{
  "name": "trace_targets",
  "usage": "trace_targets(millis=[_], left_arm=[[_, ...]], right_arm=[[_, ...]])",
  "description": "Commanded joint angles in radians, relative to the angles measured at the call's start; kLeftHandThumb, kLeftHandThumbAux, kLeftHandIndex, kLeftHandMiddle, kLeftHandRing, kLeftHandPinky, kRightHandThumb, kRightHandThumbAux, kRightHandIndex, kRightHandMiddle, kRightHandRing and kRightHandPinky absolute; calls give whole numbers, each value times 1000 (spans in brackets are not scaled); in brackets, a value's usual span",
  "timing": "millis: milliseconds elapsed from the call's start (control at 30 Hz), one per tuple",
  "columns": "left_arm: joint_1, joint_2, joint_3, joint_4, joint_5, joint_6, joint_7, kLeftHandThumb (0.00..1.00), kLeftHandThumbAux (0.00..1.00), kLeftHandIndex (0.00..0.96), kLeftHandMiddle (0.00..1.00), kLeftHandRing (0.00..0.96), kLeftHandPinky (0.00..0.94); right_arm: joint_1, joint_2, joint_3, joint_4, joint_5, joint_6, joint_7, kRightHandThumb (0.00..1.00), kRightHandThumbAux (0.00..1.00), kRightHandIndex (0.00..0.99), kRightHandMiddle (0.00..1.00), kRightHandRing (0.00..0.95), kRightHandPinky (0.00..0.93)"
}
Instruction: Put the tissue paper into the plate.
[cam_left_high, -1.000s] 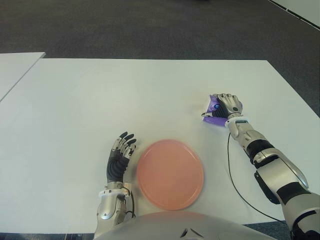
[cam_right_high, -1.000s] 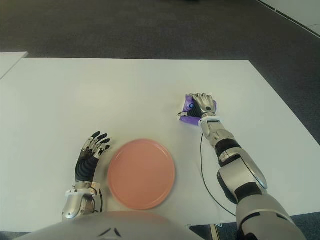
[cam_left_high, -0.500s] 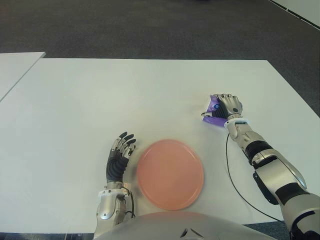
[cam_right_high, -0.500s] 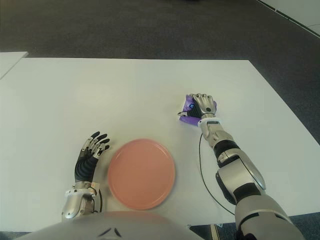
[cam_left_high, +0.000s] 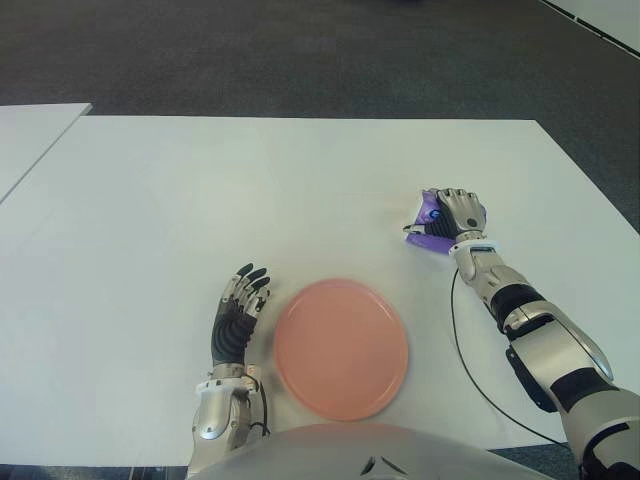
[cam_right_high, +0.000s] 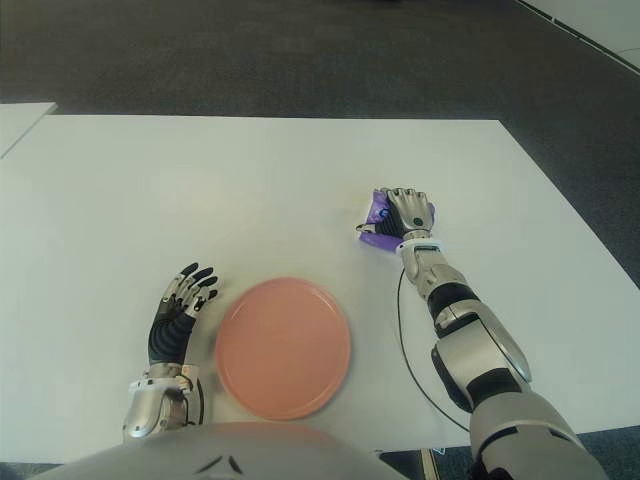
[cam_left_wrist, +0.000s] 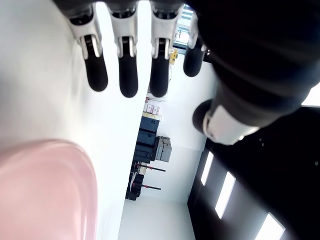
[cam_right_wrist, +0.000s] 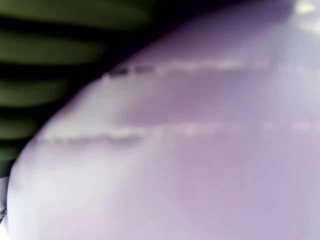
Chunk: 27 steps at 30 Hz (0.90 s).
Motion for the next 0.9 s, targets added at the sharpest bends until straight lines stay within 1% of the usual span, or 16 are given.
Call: trace_targets(millis=[33,167,267,333,367,433,533,667,733,800,900], left_arm=[[20,-25,4,18,12,22,21,338,685,184,258,268,268],[28,-29,4,10,17,28,29,348,688,191,264,274,278],[34,-30,4,1,22,38,36,353,689,191,268,283,292],[35,-30,4,-4,19,48,41,356,690,189,271,290,300],[35,-30,4,-6,17,52,42,357,691,187,273,294,305],[35,-29,5,-8,14,55,42,357,693,184,275,299,310],[33,-28,8,-7,3,55,37,357,693,181,276,303,311],[26,-24,11,0,2,52,32,353,690,167,273,304,311],[22,-21,13,5,4,48,31,351,688,163,272,303,309],[19,-20,15,12,5,46,30,348,686,158,267,298,303],[17,-21,16,15,5,45,31,347,685,155,264,295,298]], right_arm=[[8,-30,-42,-13,36,7,56,703,721,437,696,658,625],[17,-35,-81,-67,57,29,69,704,720,438,699,660,617],[26,-48,-100,-136,58,48,91,705,720,438,701,662,618],[74,-87,-128,-312,55,83,144,706,719,438,705,665,628],[86,-102,-137,-363,52,91,162,706,719,439,706,666,630],[100,-112,-148,-408,46,102,183,707,718,439,710,670,640],[129,-145,-167,-521,31,112,222,707,717,440,719,680,654],[168,-184,-196,-673,15,122,286,709,716,441,754,717,702],[193,-203,-216,-780,11,139,344,709,716,441,775,735,725],[217,-217,-237,-899,10,166,417,709,715,440,819,773,775],[233,-220,-251,-959,5,182,461,709,715,439,859,807,815]])
